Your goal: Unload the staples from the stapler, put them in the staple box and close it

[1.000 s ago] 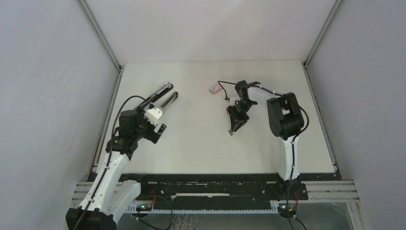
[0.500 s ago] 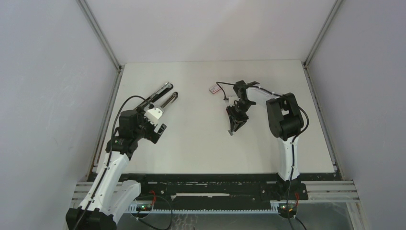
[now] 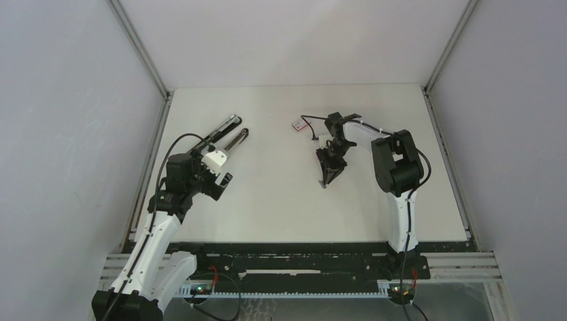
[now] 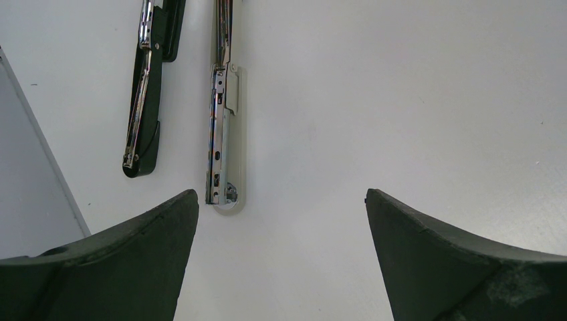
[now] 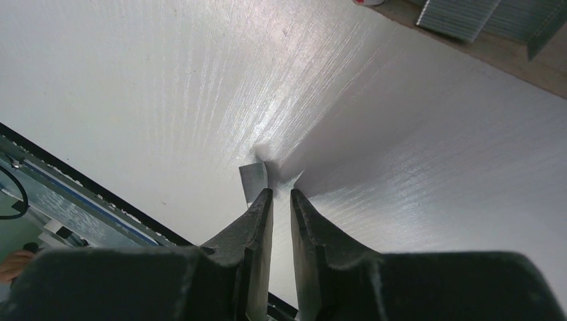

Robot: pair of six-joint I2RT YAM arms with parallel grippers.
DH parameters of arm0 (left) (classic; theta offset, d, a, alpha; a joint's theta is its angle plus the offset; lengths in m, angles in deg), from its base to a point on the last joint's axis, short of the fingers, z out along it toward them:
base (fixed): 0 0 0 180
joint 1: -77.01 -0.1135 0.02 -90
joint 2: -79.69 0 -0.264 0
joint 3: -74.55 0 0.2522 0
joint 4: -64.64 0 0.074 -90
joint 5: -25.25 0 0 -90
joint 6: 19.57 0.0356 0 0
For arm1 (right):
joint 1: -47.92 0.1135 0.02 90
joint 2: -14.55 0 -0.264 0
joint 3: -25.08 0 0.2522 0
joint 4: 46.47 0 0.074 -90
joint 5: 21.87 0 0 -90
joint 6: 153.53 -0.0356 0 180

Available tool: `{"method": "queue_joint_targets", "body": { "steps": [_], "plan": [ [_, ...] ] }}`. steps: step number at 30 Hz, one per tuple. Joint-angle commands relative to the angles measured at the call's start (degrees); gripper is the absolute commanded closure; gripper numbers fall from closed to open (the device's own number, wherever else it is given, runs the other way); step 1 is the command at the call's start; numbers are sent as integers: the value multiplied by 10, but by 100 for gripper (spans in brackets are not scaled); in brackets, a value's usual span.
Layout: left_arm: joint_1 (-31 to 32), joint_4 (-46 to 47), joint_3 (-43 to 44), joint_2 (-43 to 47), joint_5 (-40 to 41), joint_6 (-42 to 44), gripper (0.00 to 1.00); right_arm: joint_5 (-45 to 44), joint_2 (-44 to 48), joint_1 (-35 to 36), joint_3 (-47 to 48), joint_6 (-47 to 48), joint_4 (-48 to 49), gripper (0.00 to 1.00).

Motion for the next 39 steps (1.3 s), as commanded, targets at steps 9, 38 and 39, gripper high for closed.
{"method": "queue_joint_targets", "body": {
  "steps": [9,38,39],
  "plan": [
    [-3,12,-8,10,1,8,0,-125,-38,13,-18,34,84,89],
    [-3,7,-5,23,-1,4,0,-192,-32,23,-22,33,89,89],
    [-3,7,-5,24,-1,4,0,-191,-30,23,-22,33,89,89]
  ]
}}
